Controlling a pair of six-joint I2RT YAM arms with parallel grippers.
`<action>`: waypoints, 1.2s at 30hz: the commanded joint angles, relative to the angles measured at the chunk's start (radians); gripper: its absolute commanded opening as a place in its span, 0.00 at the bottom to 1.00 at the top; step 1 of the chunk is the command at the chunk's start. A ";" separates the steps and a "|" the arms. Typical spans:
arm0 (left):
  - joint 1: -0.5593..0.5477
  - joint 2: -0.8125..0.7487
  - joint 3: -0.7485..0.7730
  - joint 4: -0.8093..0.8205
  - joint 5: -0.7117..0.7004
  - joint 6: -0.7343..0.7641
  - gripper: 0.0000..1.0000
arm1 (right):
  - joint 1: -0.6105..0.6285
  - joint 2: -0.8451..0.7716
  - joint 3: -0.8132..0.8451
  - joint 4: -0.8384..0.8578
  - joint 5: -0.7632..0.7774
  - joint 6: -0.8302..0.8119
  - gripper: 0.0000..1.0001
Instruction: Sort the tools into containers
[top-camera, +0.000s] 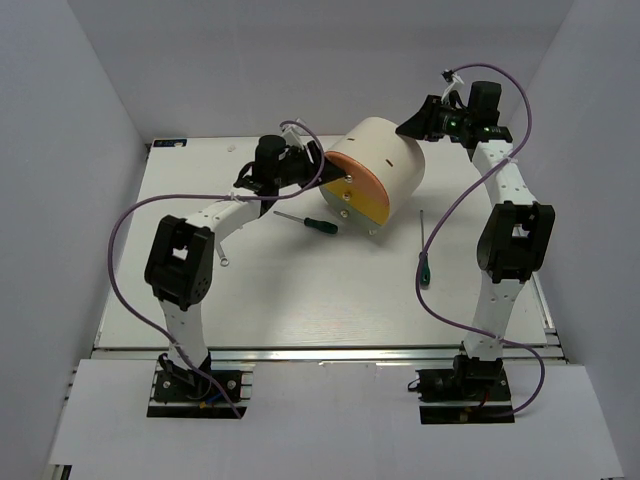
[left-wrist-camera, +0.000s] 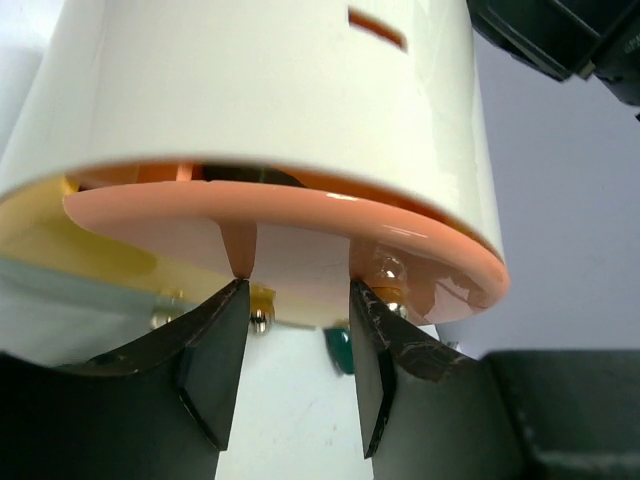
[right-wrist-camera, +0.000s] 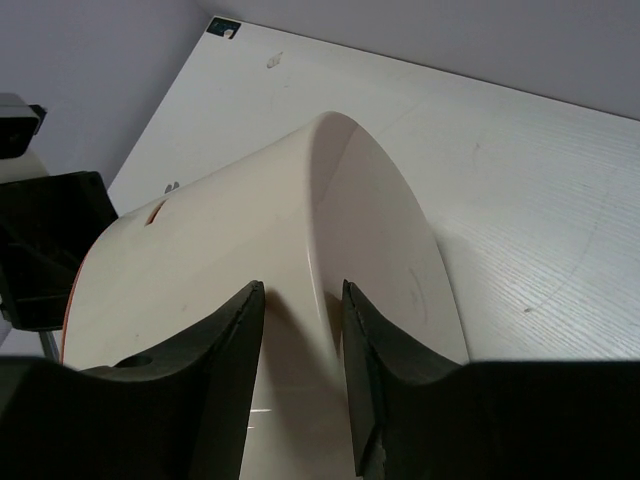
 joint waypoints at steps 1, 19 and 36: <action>-0.016 0.035 0.091 -0.001 0.017 -0.011 0.54 | 0.013 -0.011 -0.021 -0.017 -0.052 0.018 0.42; -0.016 -0.013 -0.024 -0.001 0.017 -0.022 0.54 | -0.003 -0.009 -0.027 -0.046 -0.017 -0.008 0.52; -0.067 0.108 0.062 -0.043 0.047 -0.025 0.56 | -0.004 -0.011 -0.036 -0.048 -0.012 -0.012 0.53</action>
